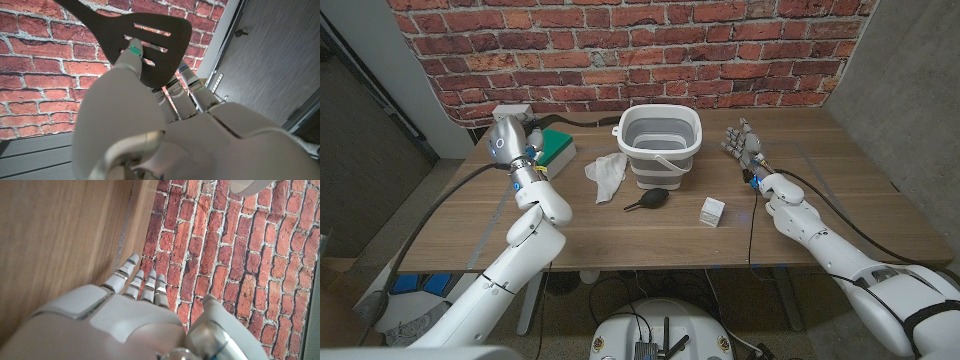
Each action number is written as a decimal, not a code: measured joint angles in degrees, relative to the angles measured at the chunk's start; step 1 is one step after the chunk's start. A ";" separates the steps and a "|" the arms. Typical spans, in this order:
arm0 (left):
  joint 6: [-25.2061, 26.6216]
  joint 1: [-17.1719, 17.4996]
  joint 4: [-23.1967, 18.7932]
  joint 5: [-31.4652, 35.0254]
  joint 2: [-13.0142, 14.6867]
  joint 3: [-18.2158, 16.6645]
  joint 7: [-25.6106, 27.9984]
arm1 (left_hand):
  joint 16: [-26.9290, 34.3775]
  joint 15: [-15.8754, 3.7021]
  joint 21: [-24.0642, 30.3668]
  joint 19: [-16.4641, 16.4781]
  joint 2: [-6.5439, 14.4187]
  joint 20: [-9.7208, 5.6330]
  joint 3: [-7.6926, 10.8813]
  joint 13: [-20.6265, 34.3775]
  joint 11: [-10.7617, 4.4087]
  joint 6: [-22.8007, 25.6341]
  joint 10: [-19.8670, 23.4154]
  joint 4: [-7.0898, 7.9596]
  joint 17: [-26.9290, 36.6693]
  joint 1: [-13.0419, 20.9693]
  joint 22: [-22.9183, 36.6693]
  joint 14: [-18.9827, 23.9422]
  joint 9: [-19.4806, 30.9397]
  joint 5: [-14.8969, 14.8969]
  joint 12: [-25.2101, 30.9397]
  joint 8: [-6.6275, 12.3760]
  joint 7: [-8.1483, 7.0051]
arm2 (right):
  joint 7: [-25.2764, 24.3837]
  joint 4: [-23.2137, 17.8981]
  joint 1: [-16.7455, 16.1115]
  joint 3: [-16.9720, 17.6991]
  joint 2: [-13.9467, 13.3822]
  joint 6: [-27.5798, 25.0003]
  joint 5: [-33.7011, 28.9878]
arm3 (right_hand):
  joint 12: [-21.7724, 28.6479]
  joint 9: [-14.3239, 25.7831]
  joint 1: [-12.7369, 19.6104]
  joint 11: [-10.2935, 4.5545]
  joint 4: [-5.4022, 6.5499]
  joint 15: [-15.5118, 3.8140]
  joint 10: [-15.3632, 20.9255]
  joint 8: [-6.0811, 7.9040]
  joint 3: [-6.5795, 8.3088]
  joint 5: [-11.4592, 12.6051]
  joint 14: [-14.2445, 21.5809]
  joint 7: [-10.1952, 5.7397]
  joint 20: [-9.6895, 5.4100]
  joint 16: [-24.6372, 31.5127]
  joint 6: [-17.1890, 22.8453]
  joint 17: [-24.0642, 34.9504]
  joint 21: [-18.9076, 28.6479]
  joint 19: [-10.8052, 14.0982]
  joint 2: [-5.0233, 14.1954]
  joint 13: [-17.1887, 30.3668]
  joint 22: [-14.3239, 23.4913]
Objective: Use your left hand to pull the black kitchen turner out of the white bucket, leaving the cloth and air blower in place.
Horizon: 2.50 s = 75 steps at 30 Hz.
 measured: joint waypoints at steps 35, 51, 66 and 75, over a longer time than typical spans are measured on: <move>-7.24 -0.03 0.36 -17.12 3.24 -2.55 -5.72 | -0.31 -1.47 -0.23 0.93 0.42 -0.10 0.09 -0.10 0.32 0.35 0.30 0.09 -1.23 -0.63 -0.28 1.37 -0.56 0.61 -0.01 -1.35 2.14 | 1.13 4.39 2.12 -0.35 1.88 1.28 -0.06 | 0.00 0.00 0.00 0.00 0.00 0.00 0.00 0.00 0.00 0.00 0.00 0.00 0.00 0.00 0.00 -0.30 0.00 0.00 0.00 0.00 0.00; -12.96 2.25 1.28 -21.81 3.46 -2.57 -5.09 | -0.36 -1.48 -0.23 1.16 0.56 -0.33 0.25 -0.07 0.42 0.11 0.21 -0.09 -1.78 -0.47 -0.27 1.36 -0.51 0.61 0.22 -1.76 2.36 | 1.34 4.82 1.69 -0.23 2.18 1.54 0.22 | 0.00 0.00 0.00 0.00 0.22 0.00 0.00 0.00 0.22 0.00 0.00 0.00 0.00 0.00 0.00 -0.30 0.00 0.00 0.00 0.00 0.00; -12.88 4.01 1.13 -27.92 2.94 -4.01 -6.11 | -1.41 -1.58 -0.89 1.10 0.85 -0.30 0.26 -0.25 0.46 -1.44 -2.44 -0.08 -2.72 -0.16 -0.50 0.37 -0.43 0.55 -0.43 -3.29 2.63 | 1.86 4.89 1.51 -0.20 2.14 1.50 0.44 | 0.00 0.00 0.00 0.00 0.22 0.00 0.00 0.00 0.23 0.00 0.00 0.00 0.00 0.00 0.00 -0.29 0.00 0.00 0.00 0.00 0.00; -10.26 3.60 0.44 -30.86 3.95 -4.18 -7.54 | -2.99 1.05 -2.58 -1.58 1.06 0.06 0.83 -0.76 0.16 -6.36 -9.33 0.48 -3.89 -1.12 -0.79 -5.95 -0.15 1.39 -1.12 -5.50 2.44 | 1.93 4.81 1.48 -0.16 2.06 1.40 0.48 | 0.00 0.00 0.00 0.00 0.22 0.00 0.00 0.00 0.22 0.00 0.00 0.00 0.00 0.00 0.00 -0.29 0.00 0.00 0.00 0.00 0.00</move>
